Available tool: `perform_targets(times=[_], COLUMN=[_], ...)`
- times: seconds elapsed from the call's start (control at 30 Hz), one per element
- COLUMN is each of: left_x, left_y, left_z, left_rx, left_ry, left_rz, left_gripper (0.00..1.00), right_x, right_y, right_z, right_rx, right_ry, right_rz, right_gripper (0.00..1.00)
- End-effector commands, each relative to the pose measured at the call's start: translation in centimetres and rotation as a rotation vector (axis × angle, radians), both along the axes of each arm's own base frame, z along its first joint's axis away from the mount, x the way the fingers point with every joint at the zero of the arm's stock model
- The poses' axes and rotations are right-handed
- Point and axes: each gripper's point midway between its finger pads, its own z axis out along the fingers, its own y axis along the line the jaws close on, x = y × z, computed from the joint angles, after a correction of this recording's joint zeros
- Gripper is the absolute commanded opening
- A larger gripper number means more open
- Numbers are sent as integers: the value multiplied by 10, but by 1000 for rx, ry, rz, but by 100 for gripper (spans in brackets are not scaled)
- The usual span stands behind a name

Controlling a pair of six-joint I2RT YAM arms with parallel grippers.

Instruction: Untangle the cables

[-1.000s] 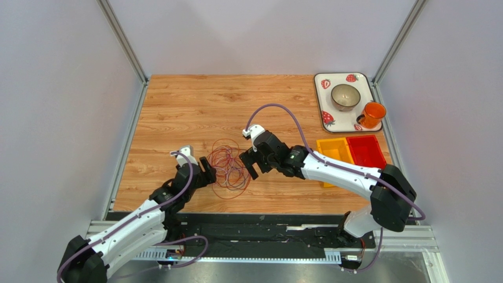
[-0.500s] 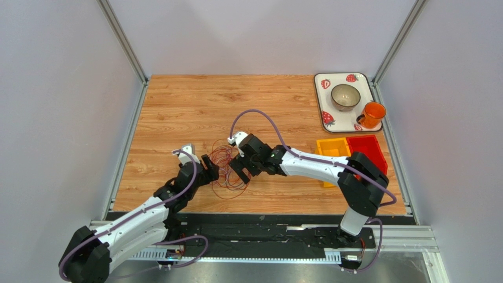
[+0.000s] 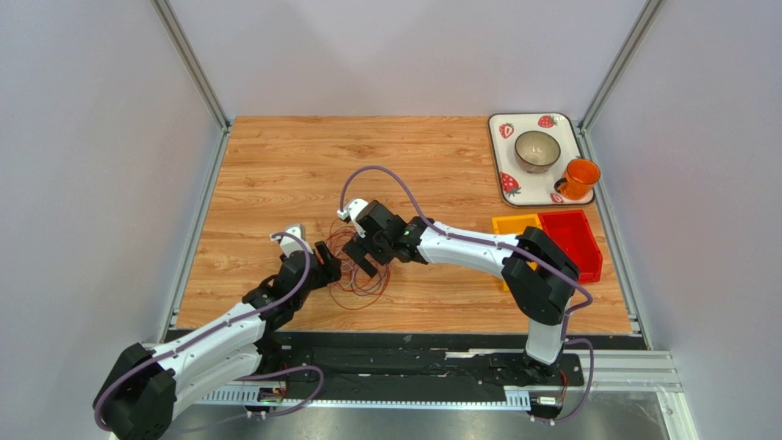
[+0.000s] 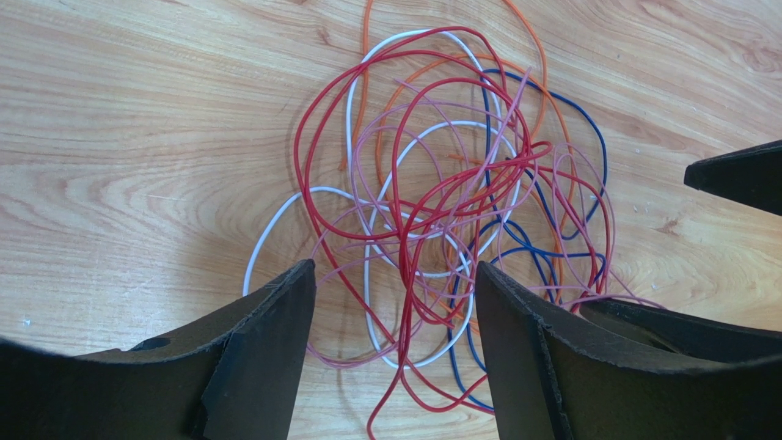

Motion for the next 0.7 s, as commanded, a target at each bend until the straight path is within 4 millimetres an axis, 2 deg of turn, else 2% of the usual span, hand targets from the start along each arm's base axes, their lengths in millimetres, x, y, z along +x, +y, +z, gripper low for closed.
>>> perform_targets(times=[0.0,0.07,0.17,0.2,0.43,0.53,0.67], left_x=[9,9,10,9,10,10,10], left_y=[-7,-7,-7,-7,-8,-8,-8], left_z=[15,16,16,15,15,16,14], left_rx=[-45,-44,-45,-42,-40,-42,-40], left_ry=[-43,-45,-46,-43,-41,-44,-39], left_rz=[5,7,7,5,5,3,3], left_gripper=[72,72,72,72,71,72,71], right_x=[-1,-3,-11,-12,-19,-23,-24], right_y=[14,20,17,19,18,20,21], right_z=[6,6,1,9,27,23,9], right_rx=[-3,-18,-49,-28,13,2,-58], right_ry=[-6,-10,3,-6,-22,-19,-29], right_rz=[58,75,86,88,103,119,112], right_gripper=[99,98,97,97,98,97,97])
